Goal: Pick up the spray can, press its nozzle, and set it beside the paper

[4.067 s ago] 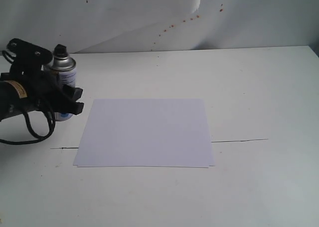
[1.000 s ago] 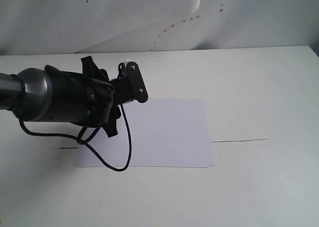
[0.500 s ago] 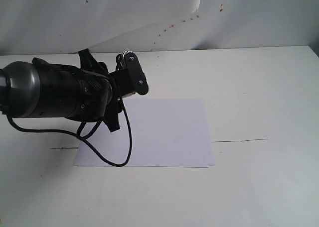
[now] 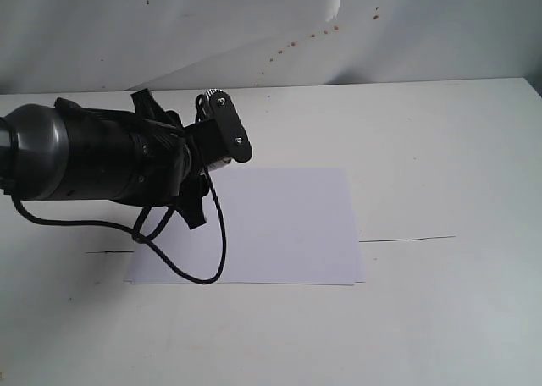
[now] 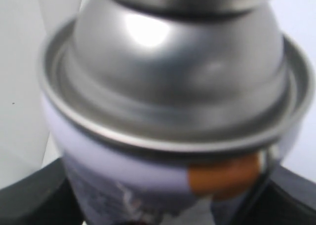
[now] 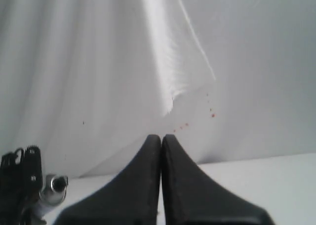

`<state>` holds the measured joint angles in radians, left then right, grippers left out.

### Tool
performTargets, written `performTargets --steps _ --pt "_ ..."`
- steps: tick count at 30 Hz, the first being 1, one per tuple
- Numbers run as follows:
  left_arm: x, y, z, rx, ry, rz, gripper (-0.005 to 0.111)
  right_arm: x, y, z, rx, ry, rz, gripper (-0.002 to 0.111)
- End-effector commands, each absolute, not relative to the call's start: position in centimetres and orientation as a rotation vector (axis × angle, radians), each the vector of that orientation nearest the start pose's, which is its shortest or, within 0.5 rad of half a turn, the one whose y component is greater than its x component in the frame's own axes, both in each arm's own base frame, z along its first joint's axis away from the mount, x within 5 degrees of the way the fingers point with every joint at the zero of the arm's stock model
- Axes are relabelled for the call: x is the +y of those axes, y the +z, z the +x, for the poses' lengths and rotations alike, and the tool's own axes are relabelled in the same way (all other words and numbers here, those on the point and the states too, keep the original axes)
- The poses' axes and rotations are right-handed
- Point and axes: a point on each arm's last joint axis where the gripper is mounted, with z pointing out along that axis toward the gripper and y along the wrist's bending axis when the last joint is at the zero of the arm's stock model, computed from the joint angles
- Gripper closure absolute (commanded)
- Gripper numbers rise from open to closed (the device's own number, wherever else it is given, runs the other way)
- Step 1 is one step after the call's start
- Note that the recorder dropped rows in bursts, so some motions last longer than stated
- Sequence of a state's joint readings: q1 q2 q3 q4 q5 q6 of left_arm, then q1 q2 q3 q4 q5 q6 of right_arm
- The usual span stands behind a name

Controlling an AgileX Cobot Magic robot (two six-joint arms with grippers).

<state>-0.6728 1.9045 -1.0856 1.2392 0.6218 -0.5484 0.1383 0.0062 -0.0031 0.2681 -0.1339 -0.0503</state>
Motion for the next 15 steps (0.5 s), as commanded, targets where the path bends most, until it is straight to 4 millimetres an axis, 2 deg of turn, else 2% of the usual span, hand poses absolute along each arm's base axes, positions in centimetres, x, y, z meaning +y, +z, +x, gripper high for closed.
performTargets --steps 1,7,11,15 --pt "-19.7 17.2 32.4 2.06 0.673 1.288 0.107 0.1 22.9 5.4 1.312 0.332 0.17 0.108" --pt "-19.6 17.2 32.4 2.036 0.706 1.34 0.107 0.4 25.1 5.5 1.362 0.383 0.183 0.108" --pt "-19.6 17.2 32.4 2.041 0.704 1.338 0.107 0.8 28.9 7.3 1.44 0.382 0.171 0.108" --pt "-19.5 17.2 32.4 2.041 0.71 1.34 0.107 1.6 33.3 9.9 1.557 0.332 0.067 0.108"
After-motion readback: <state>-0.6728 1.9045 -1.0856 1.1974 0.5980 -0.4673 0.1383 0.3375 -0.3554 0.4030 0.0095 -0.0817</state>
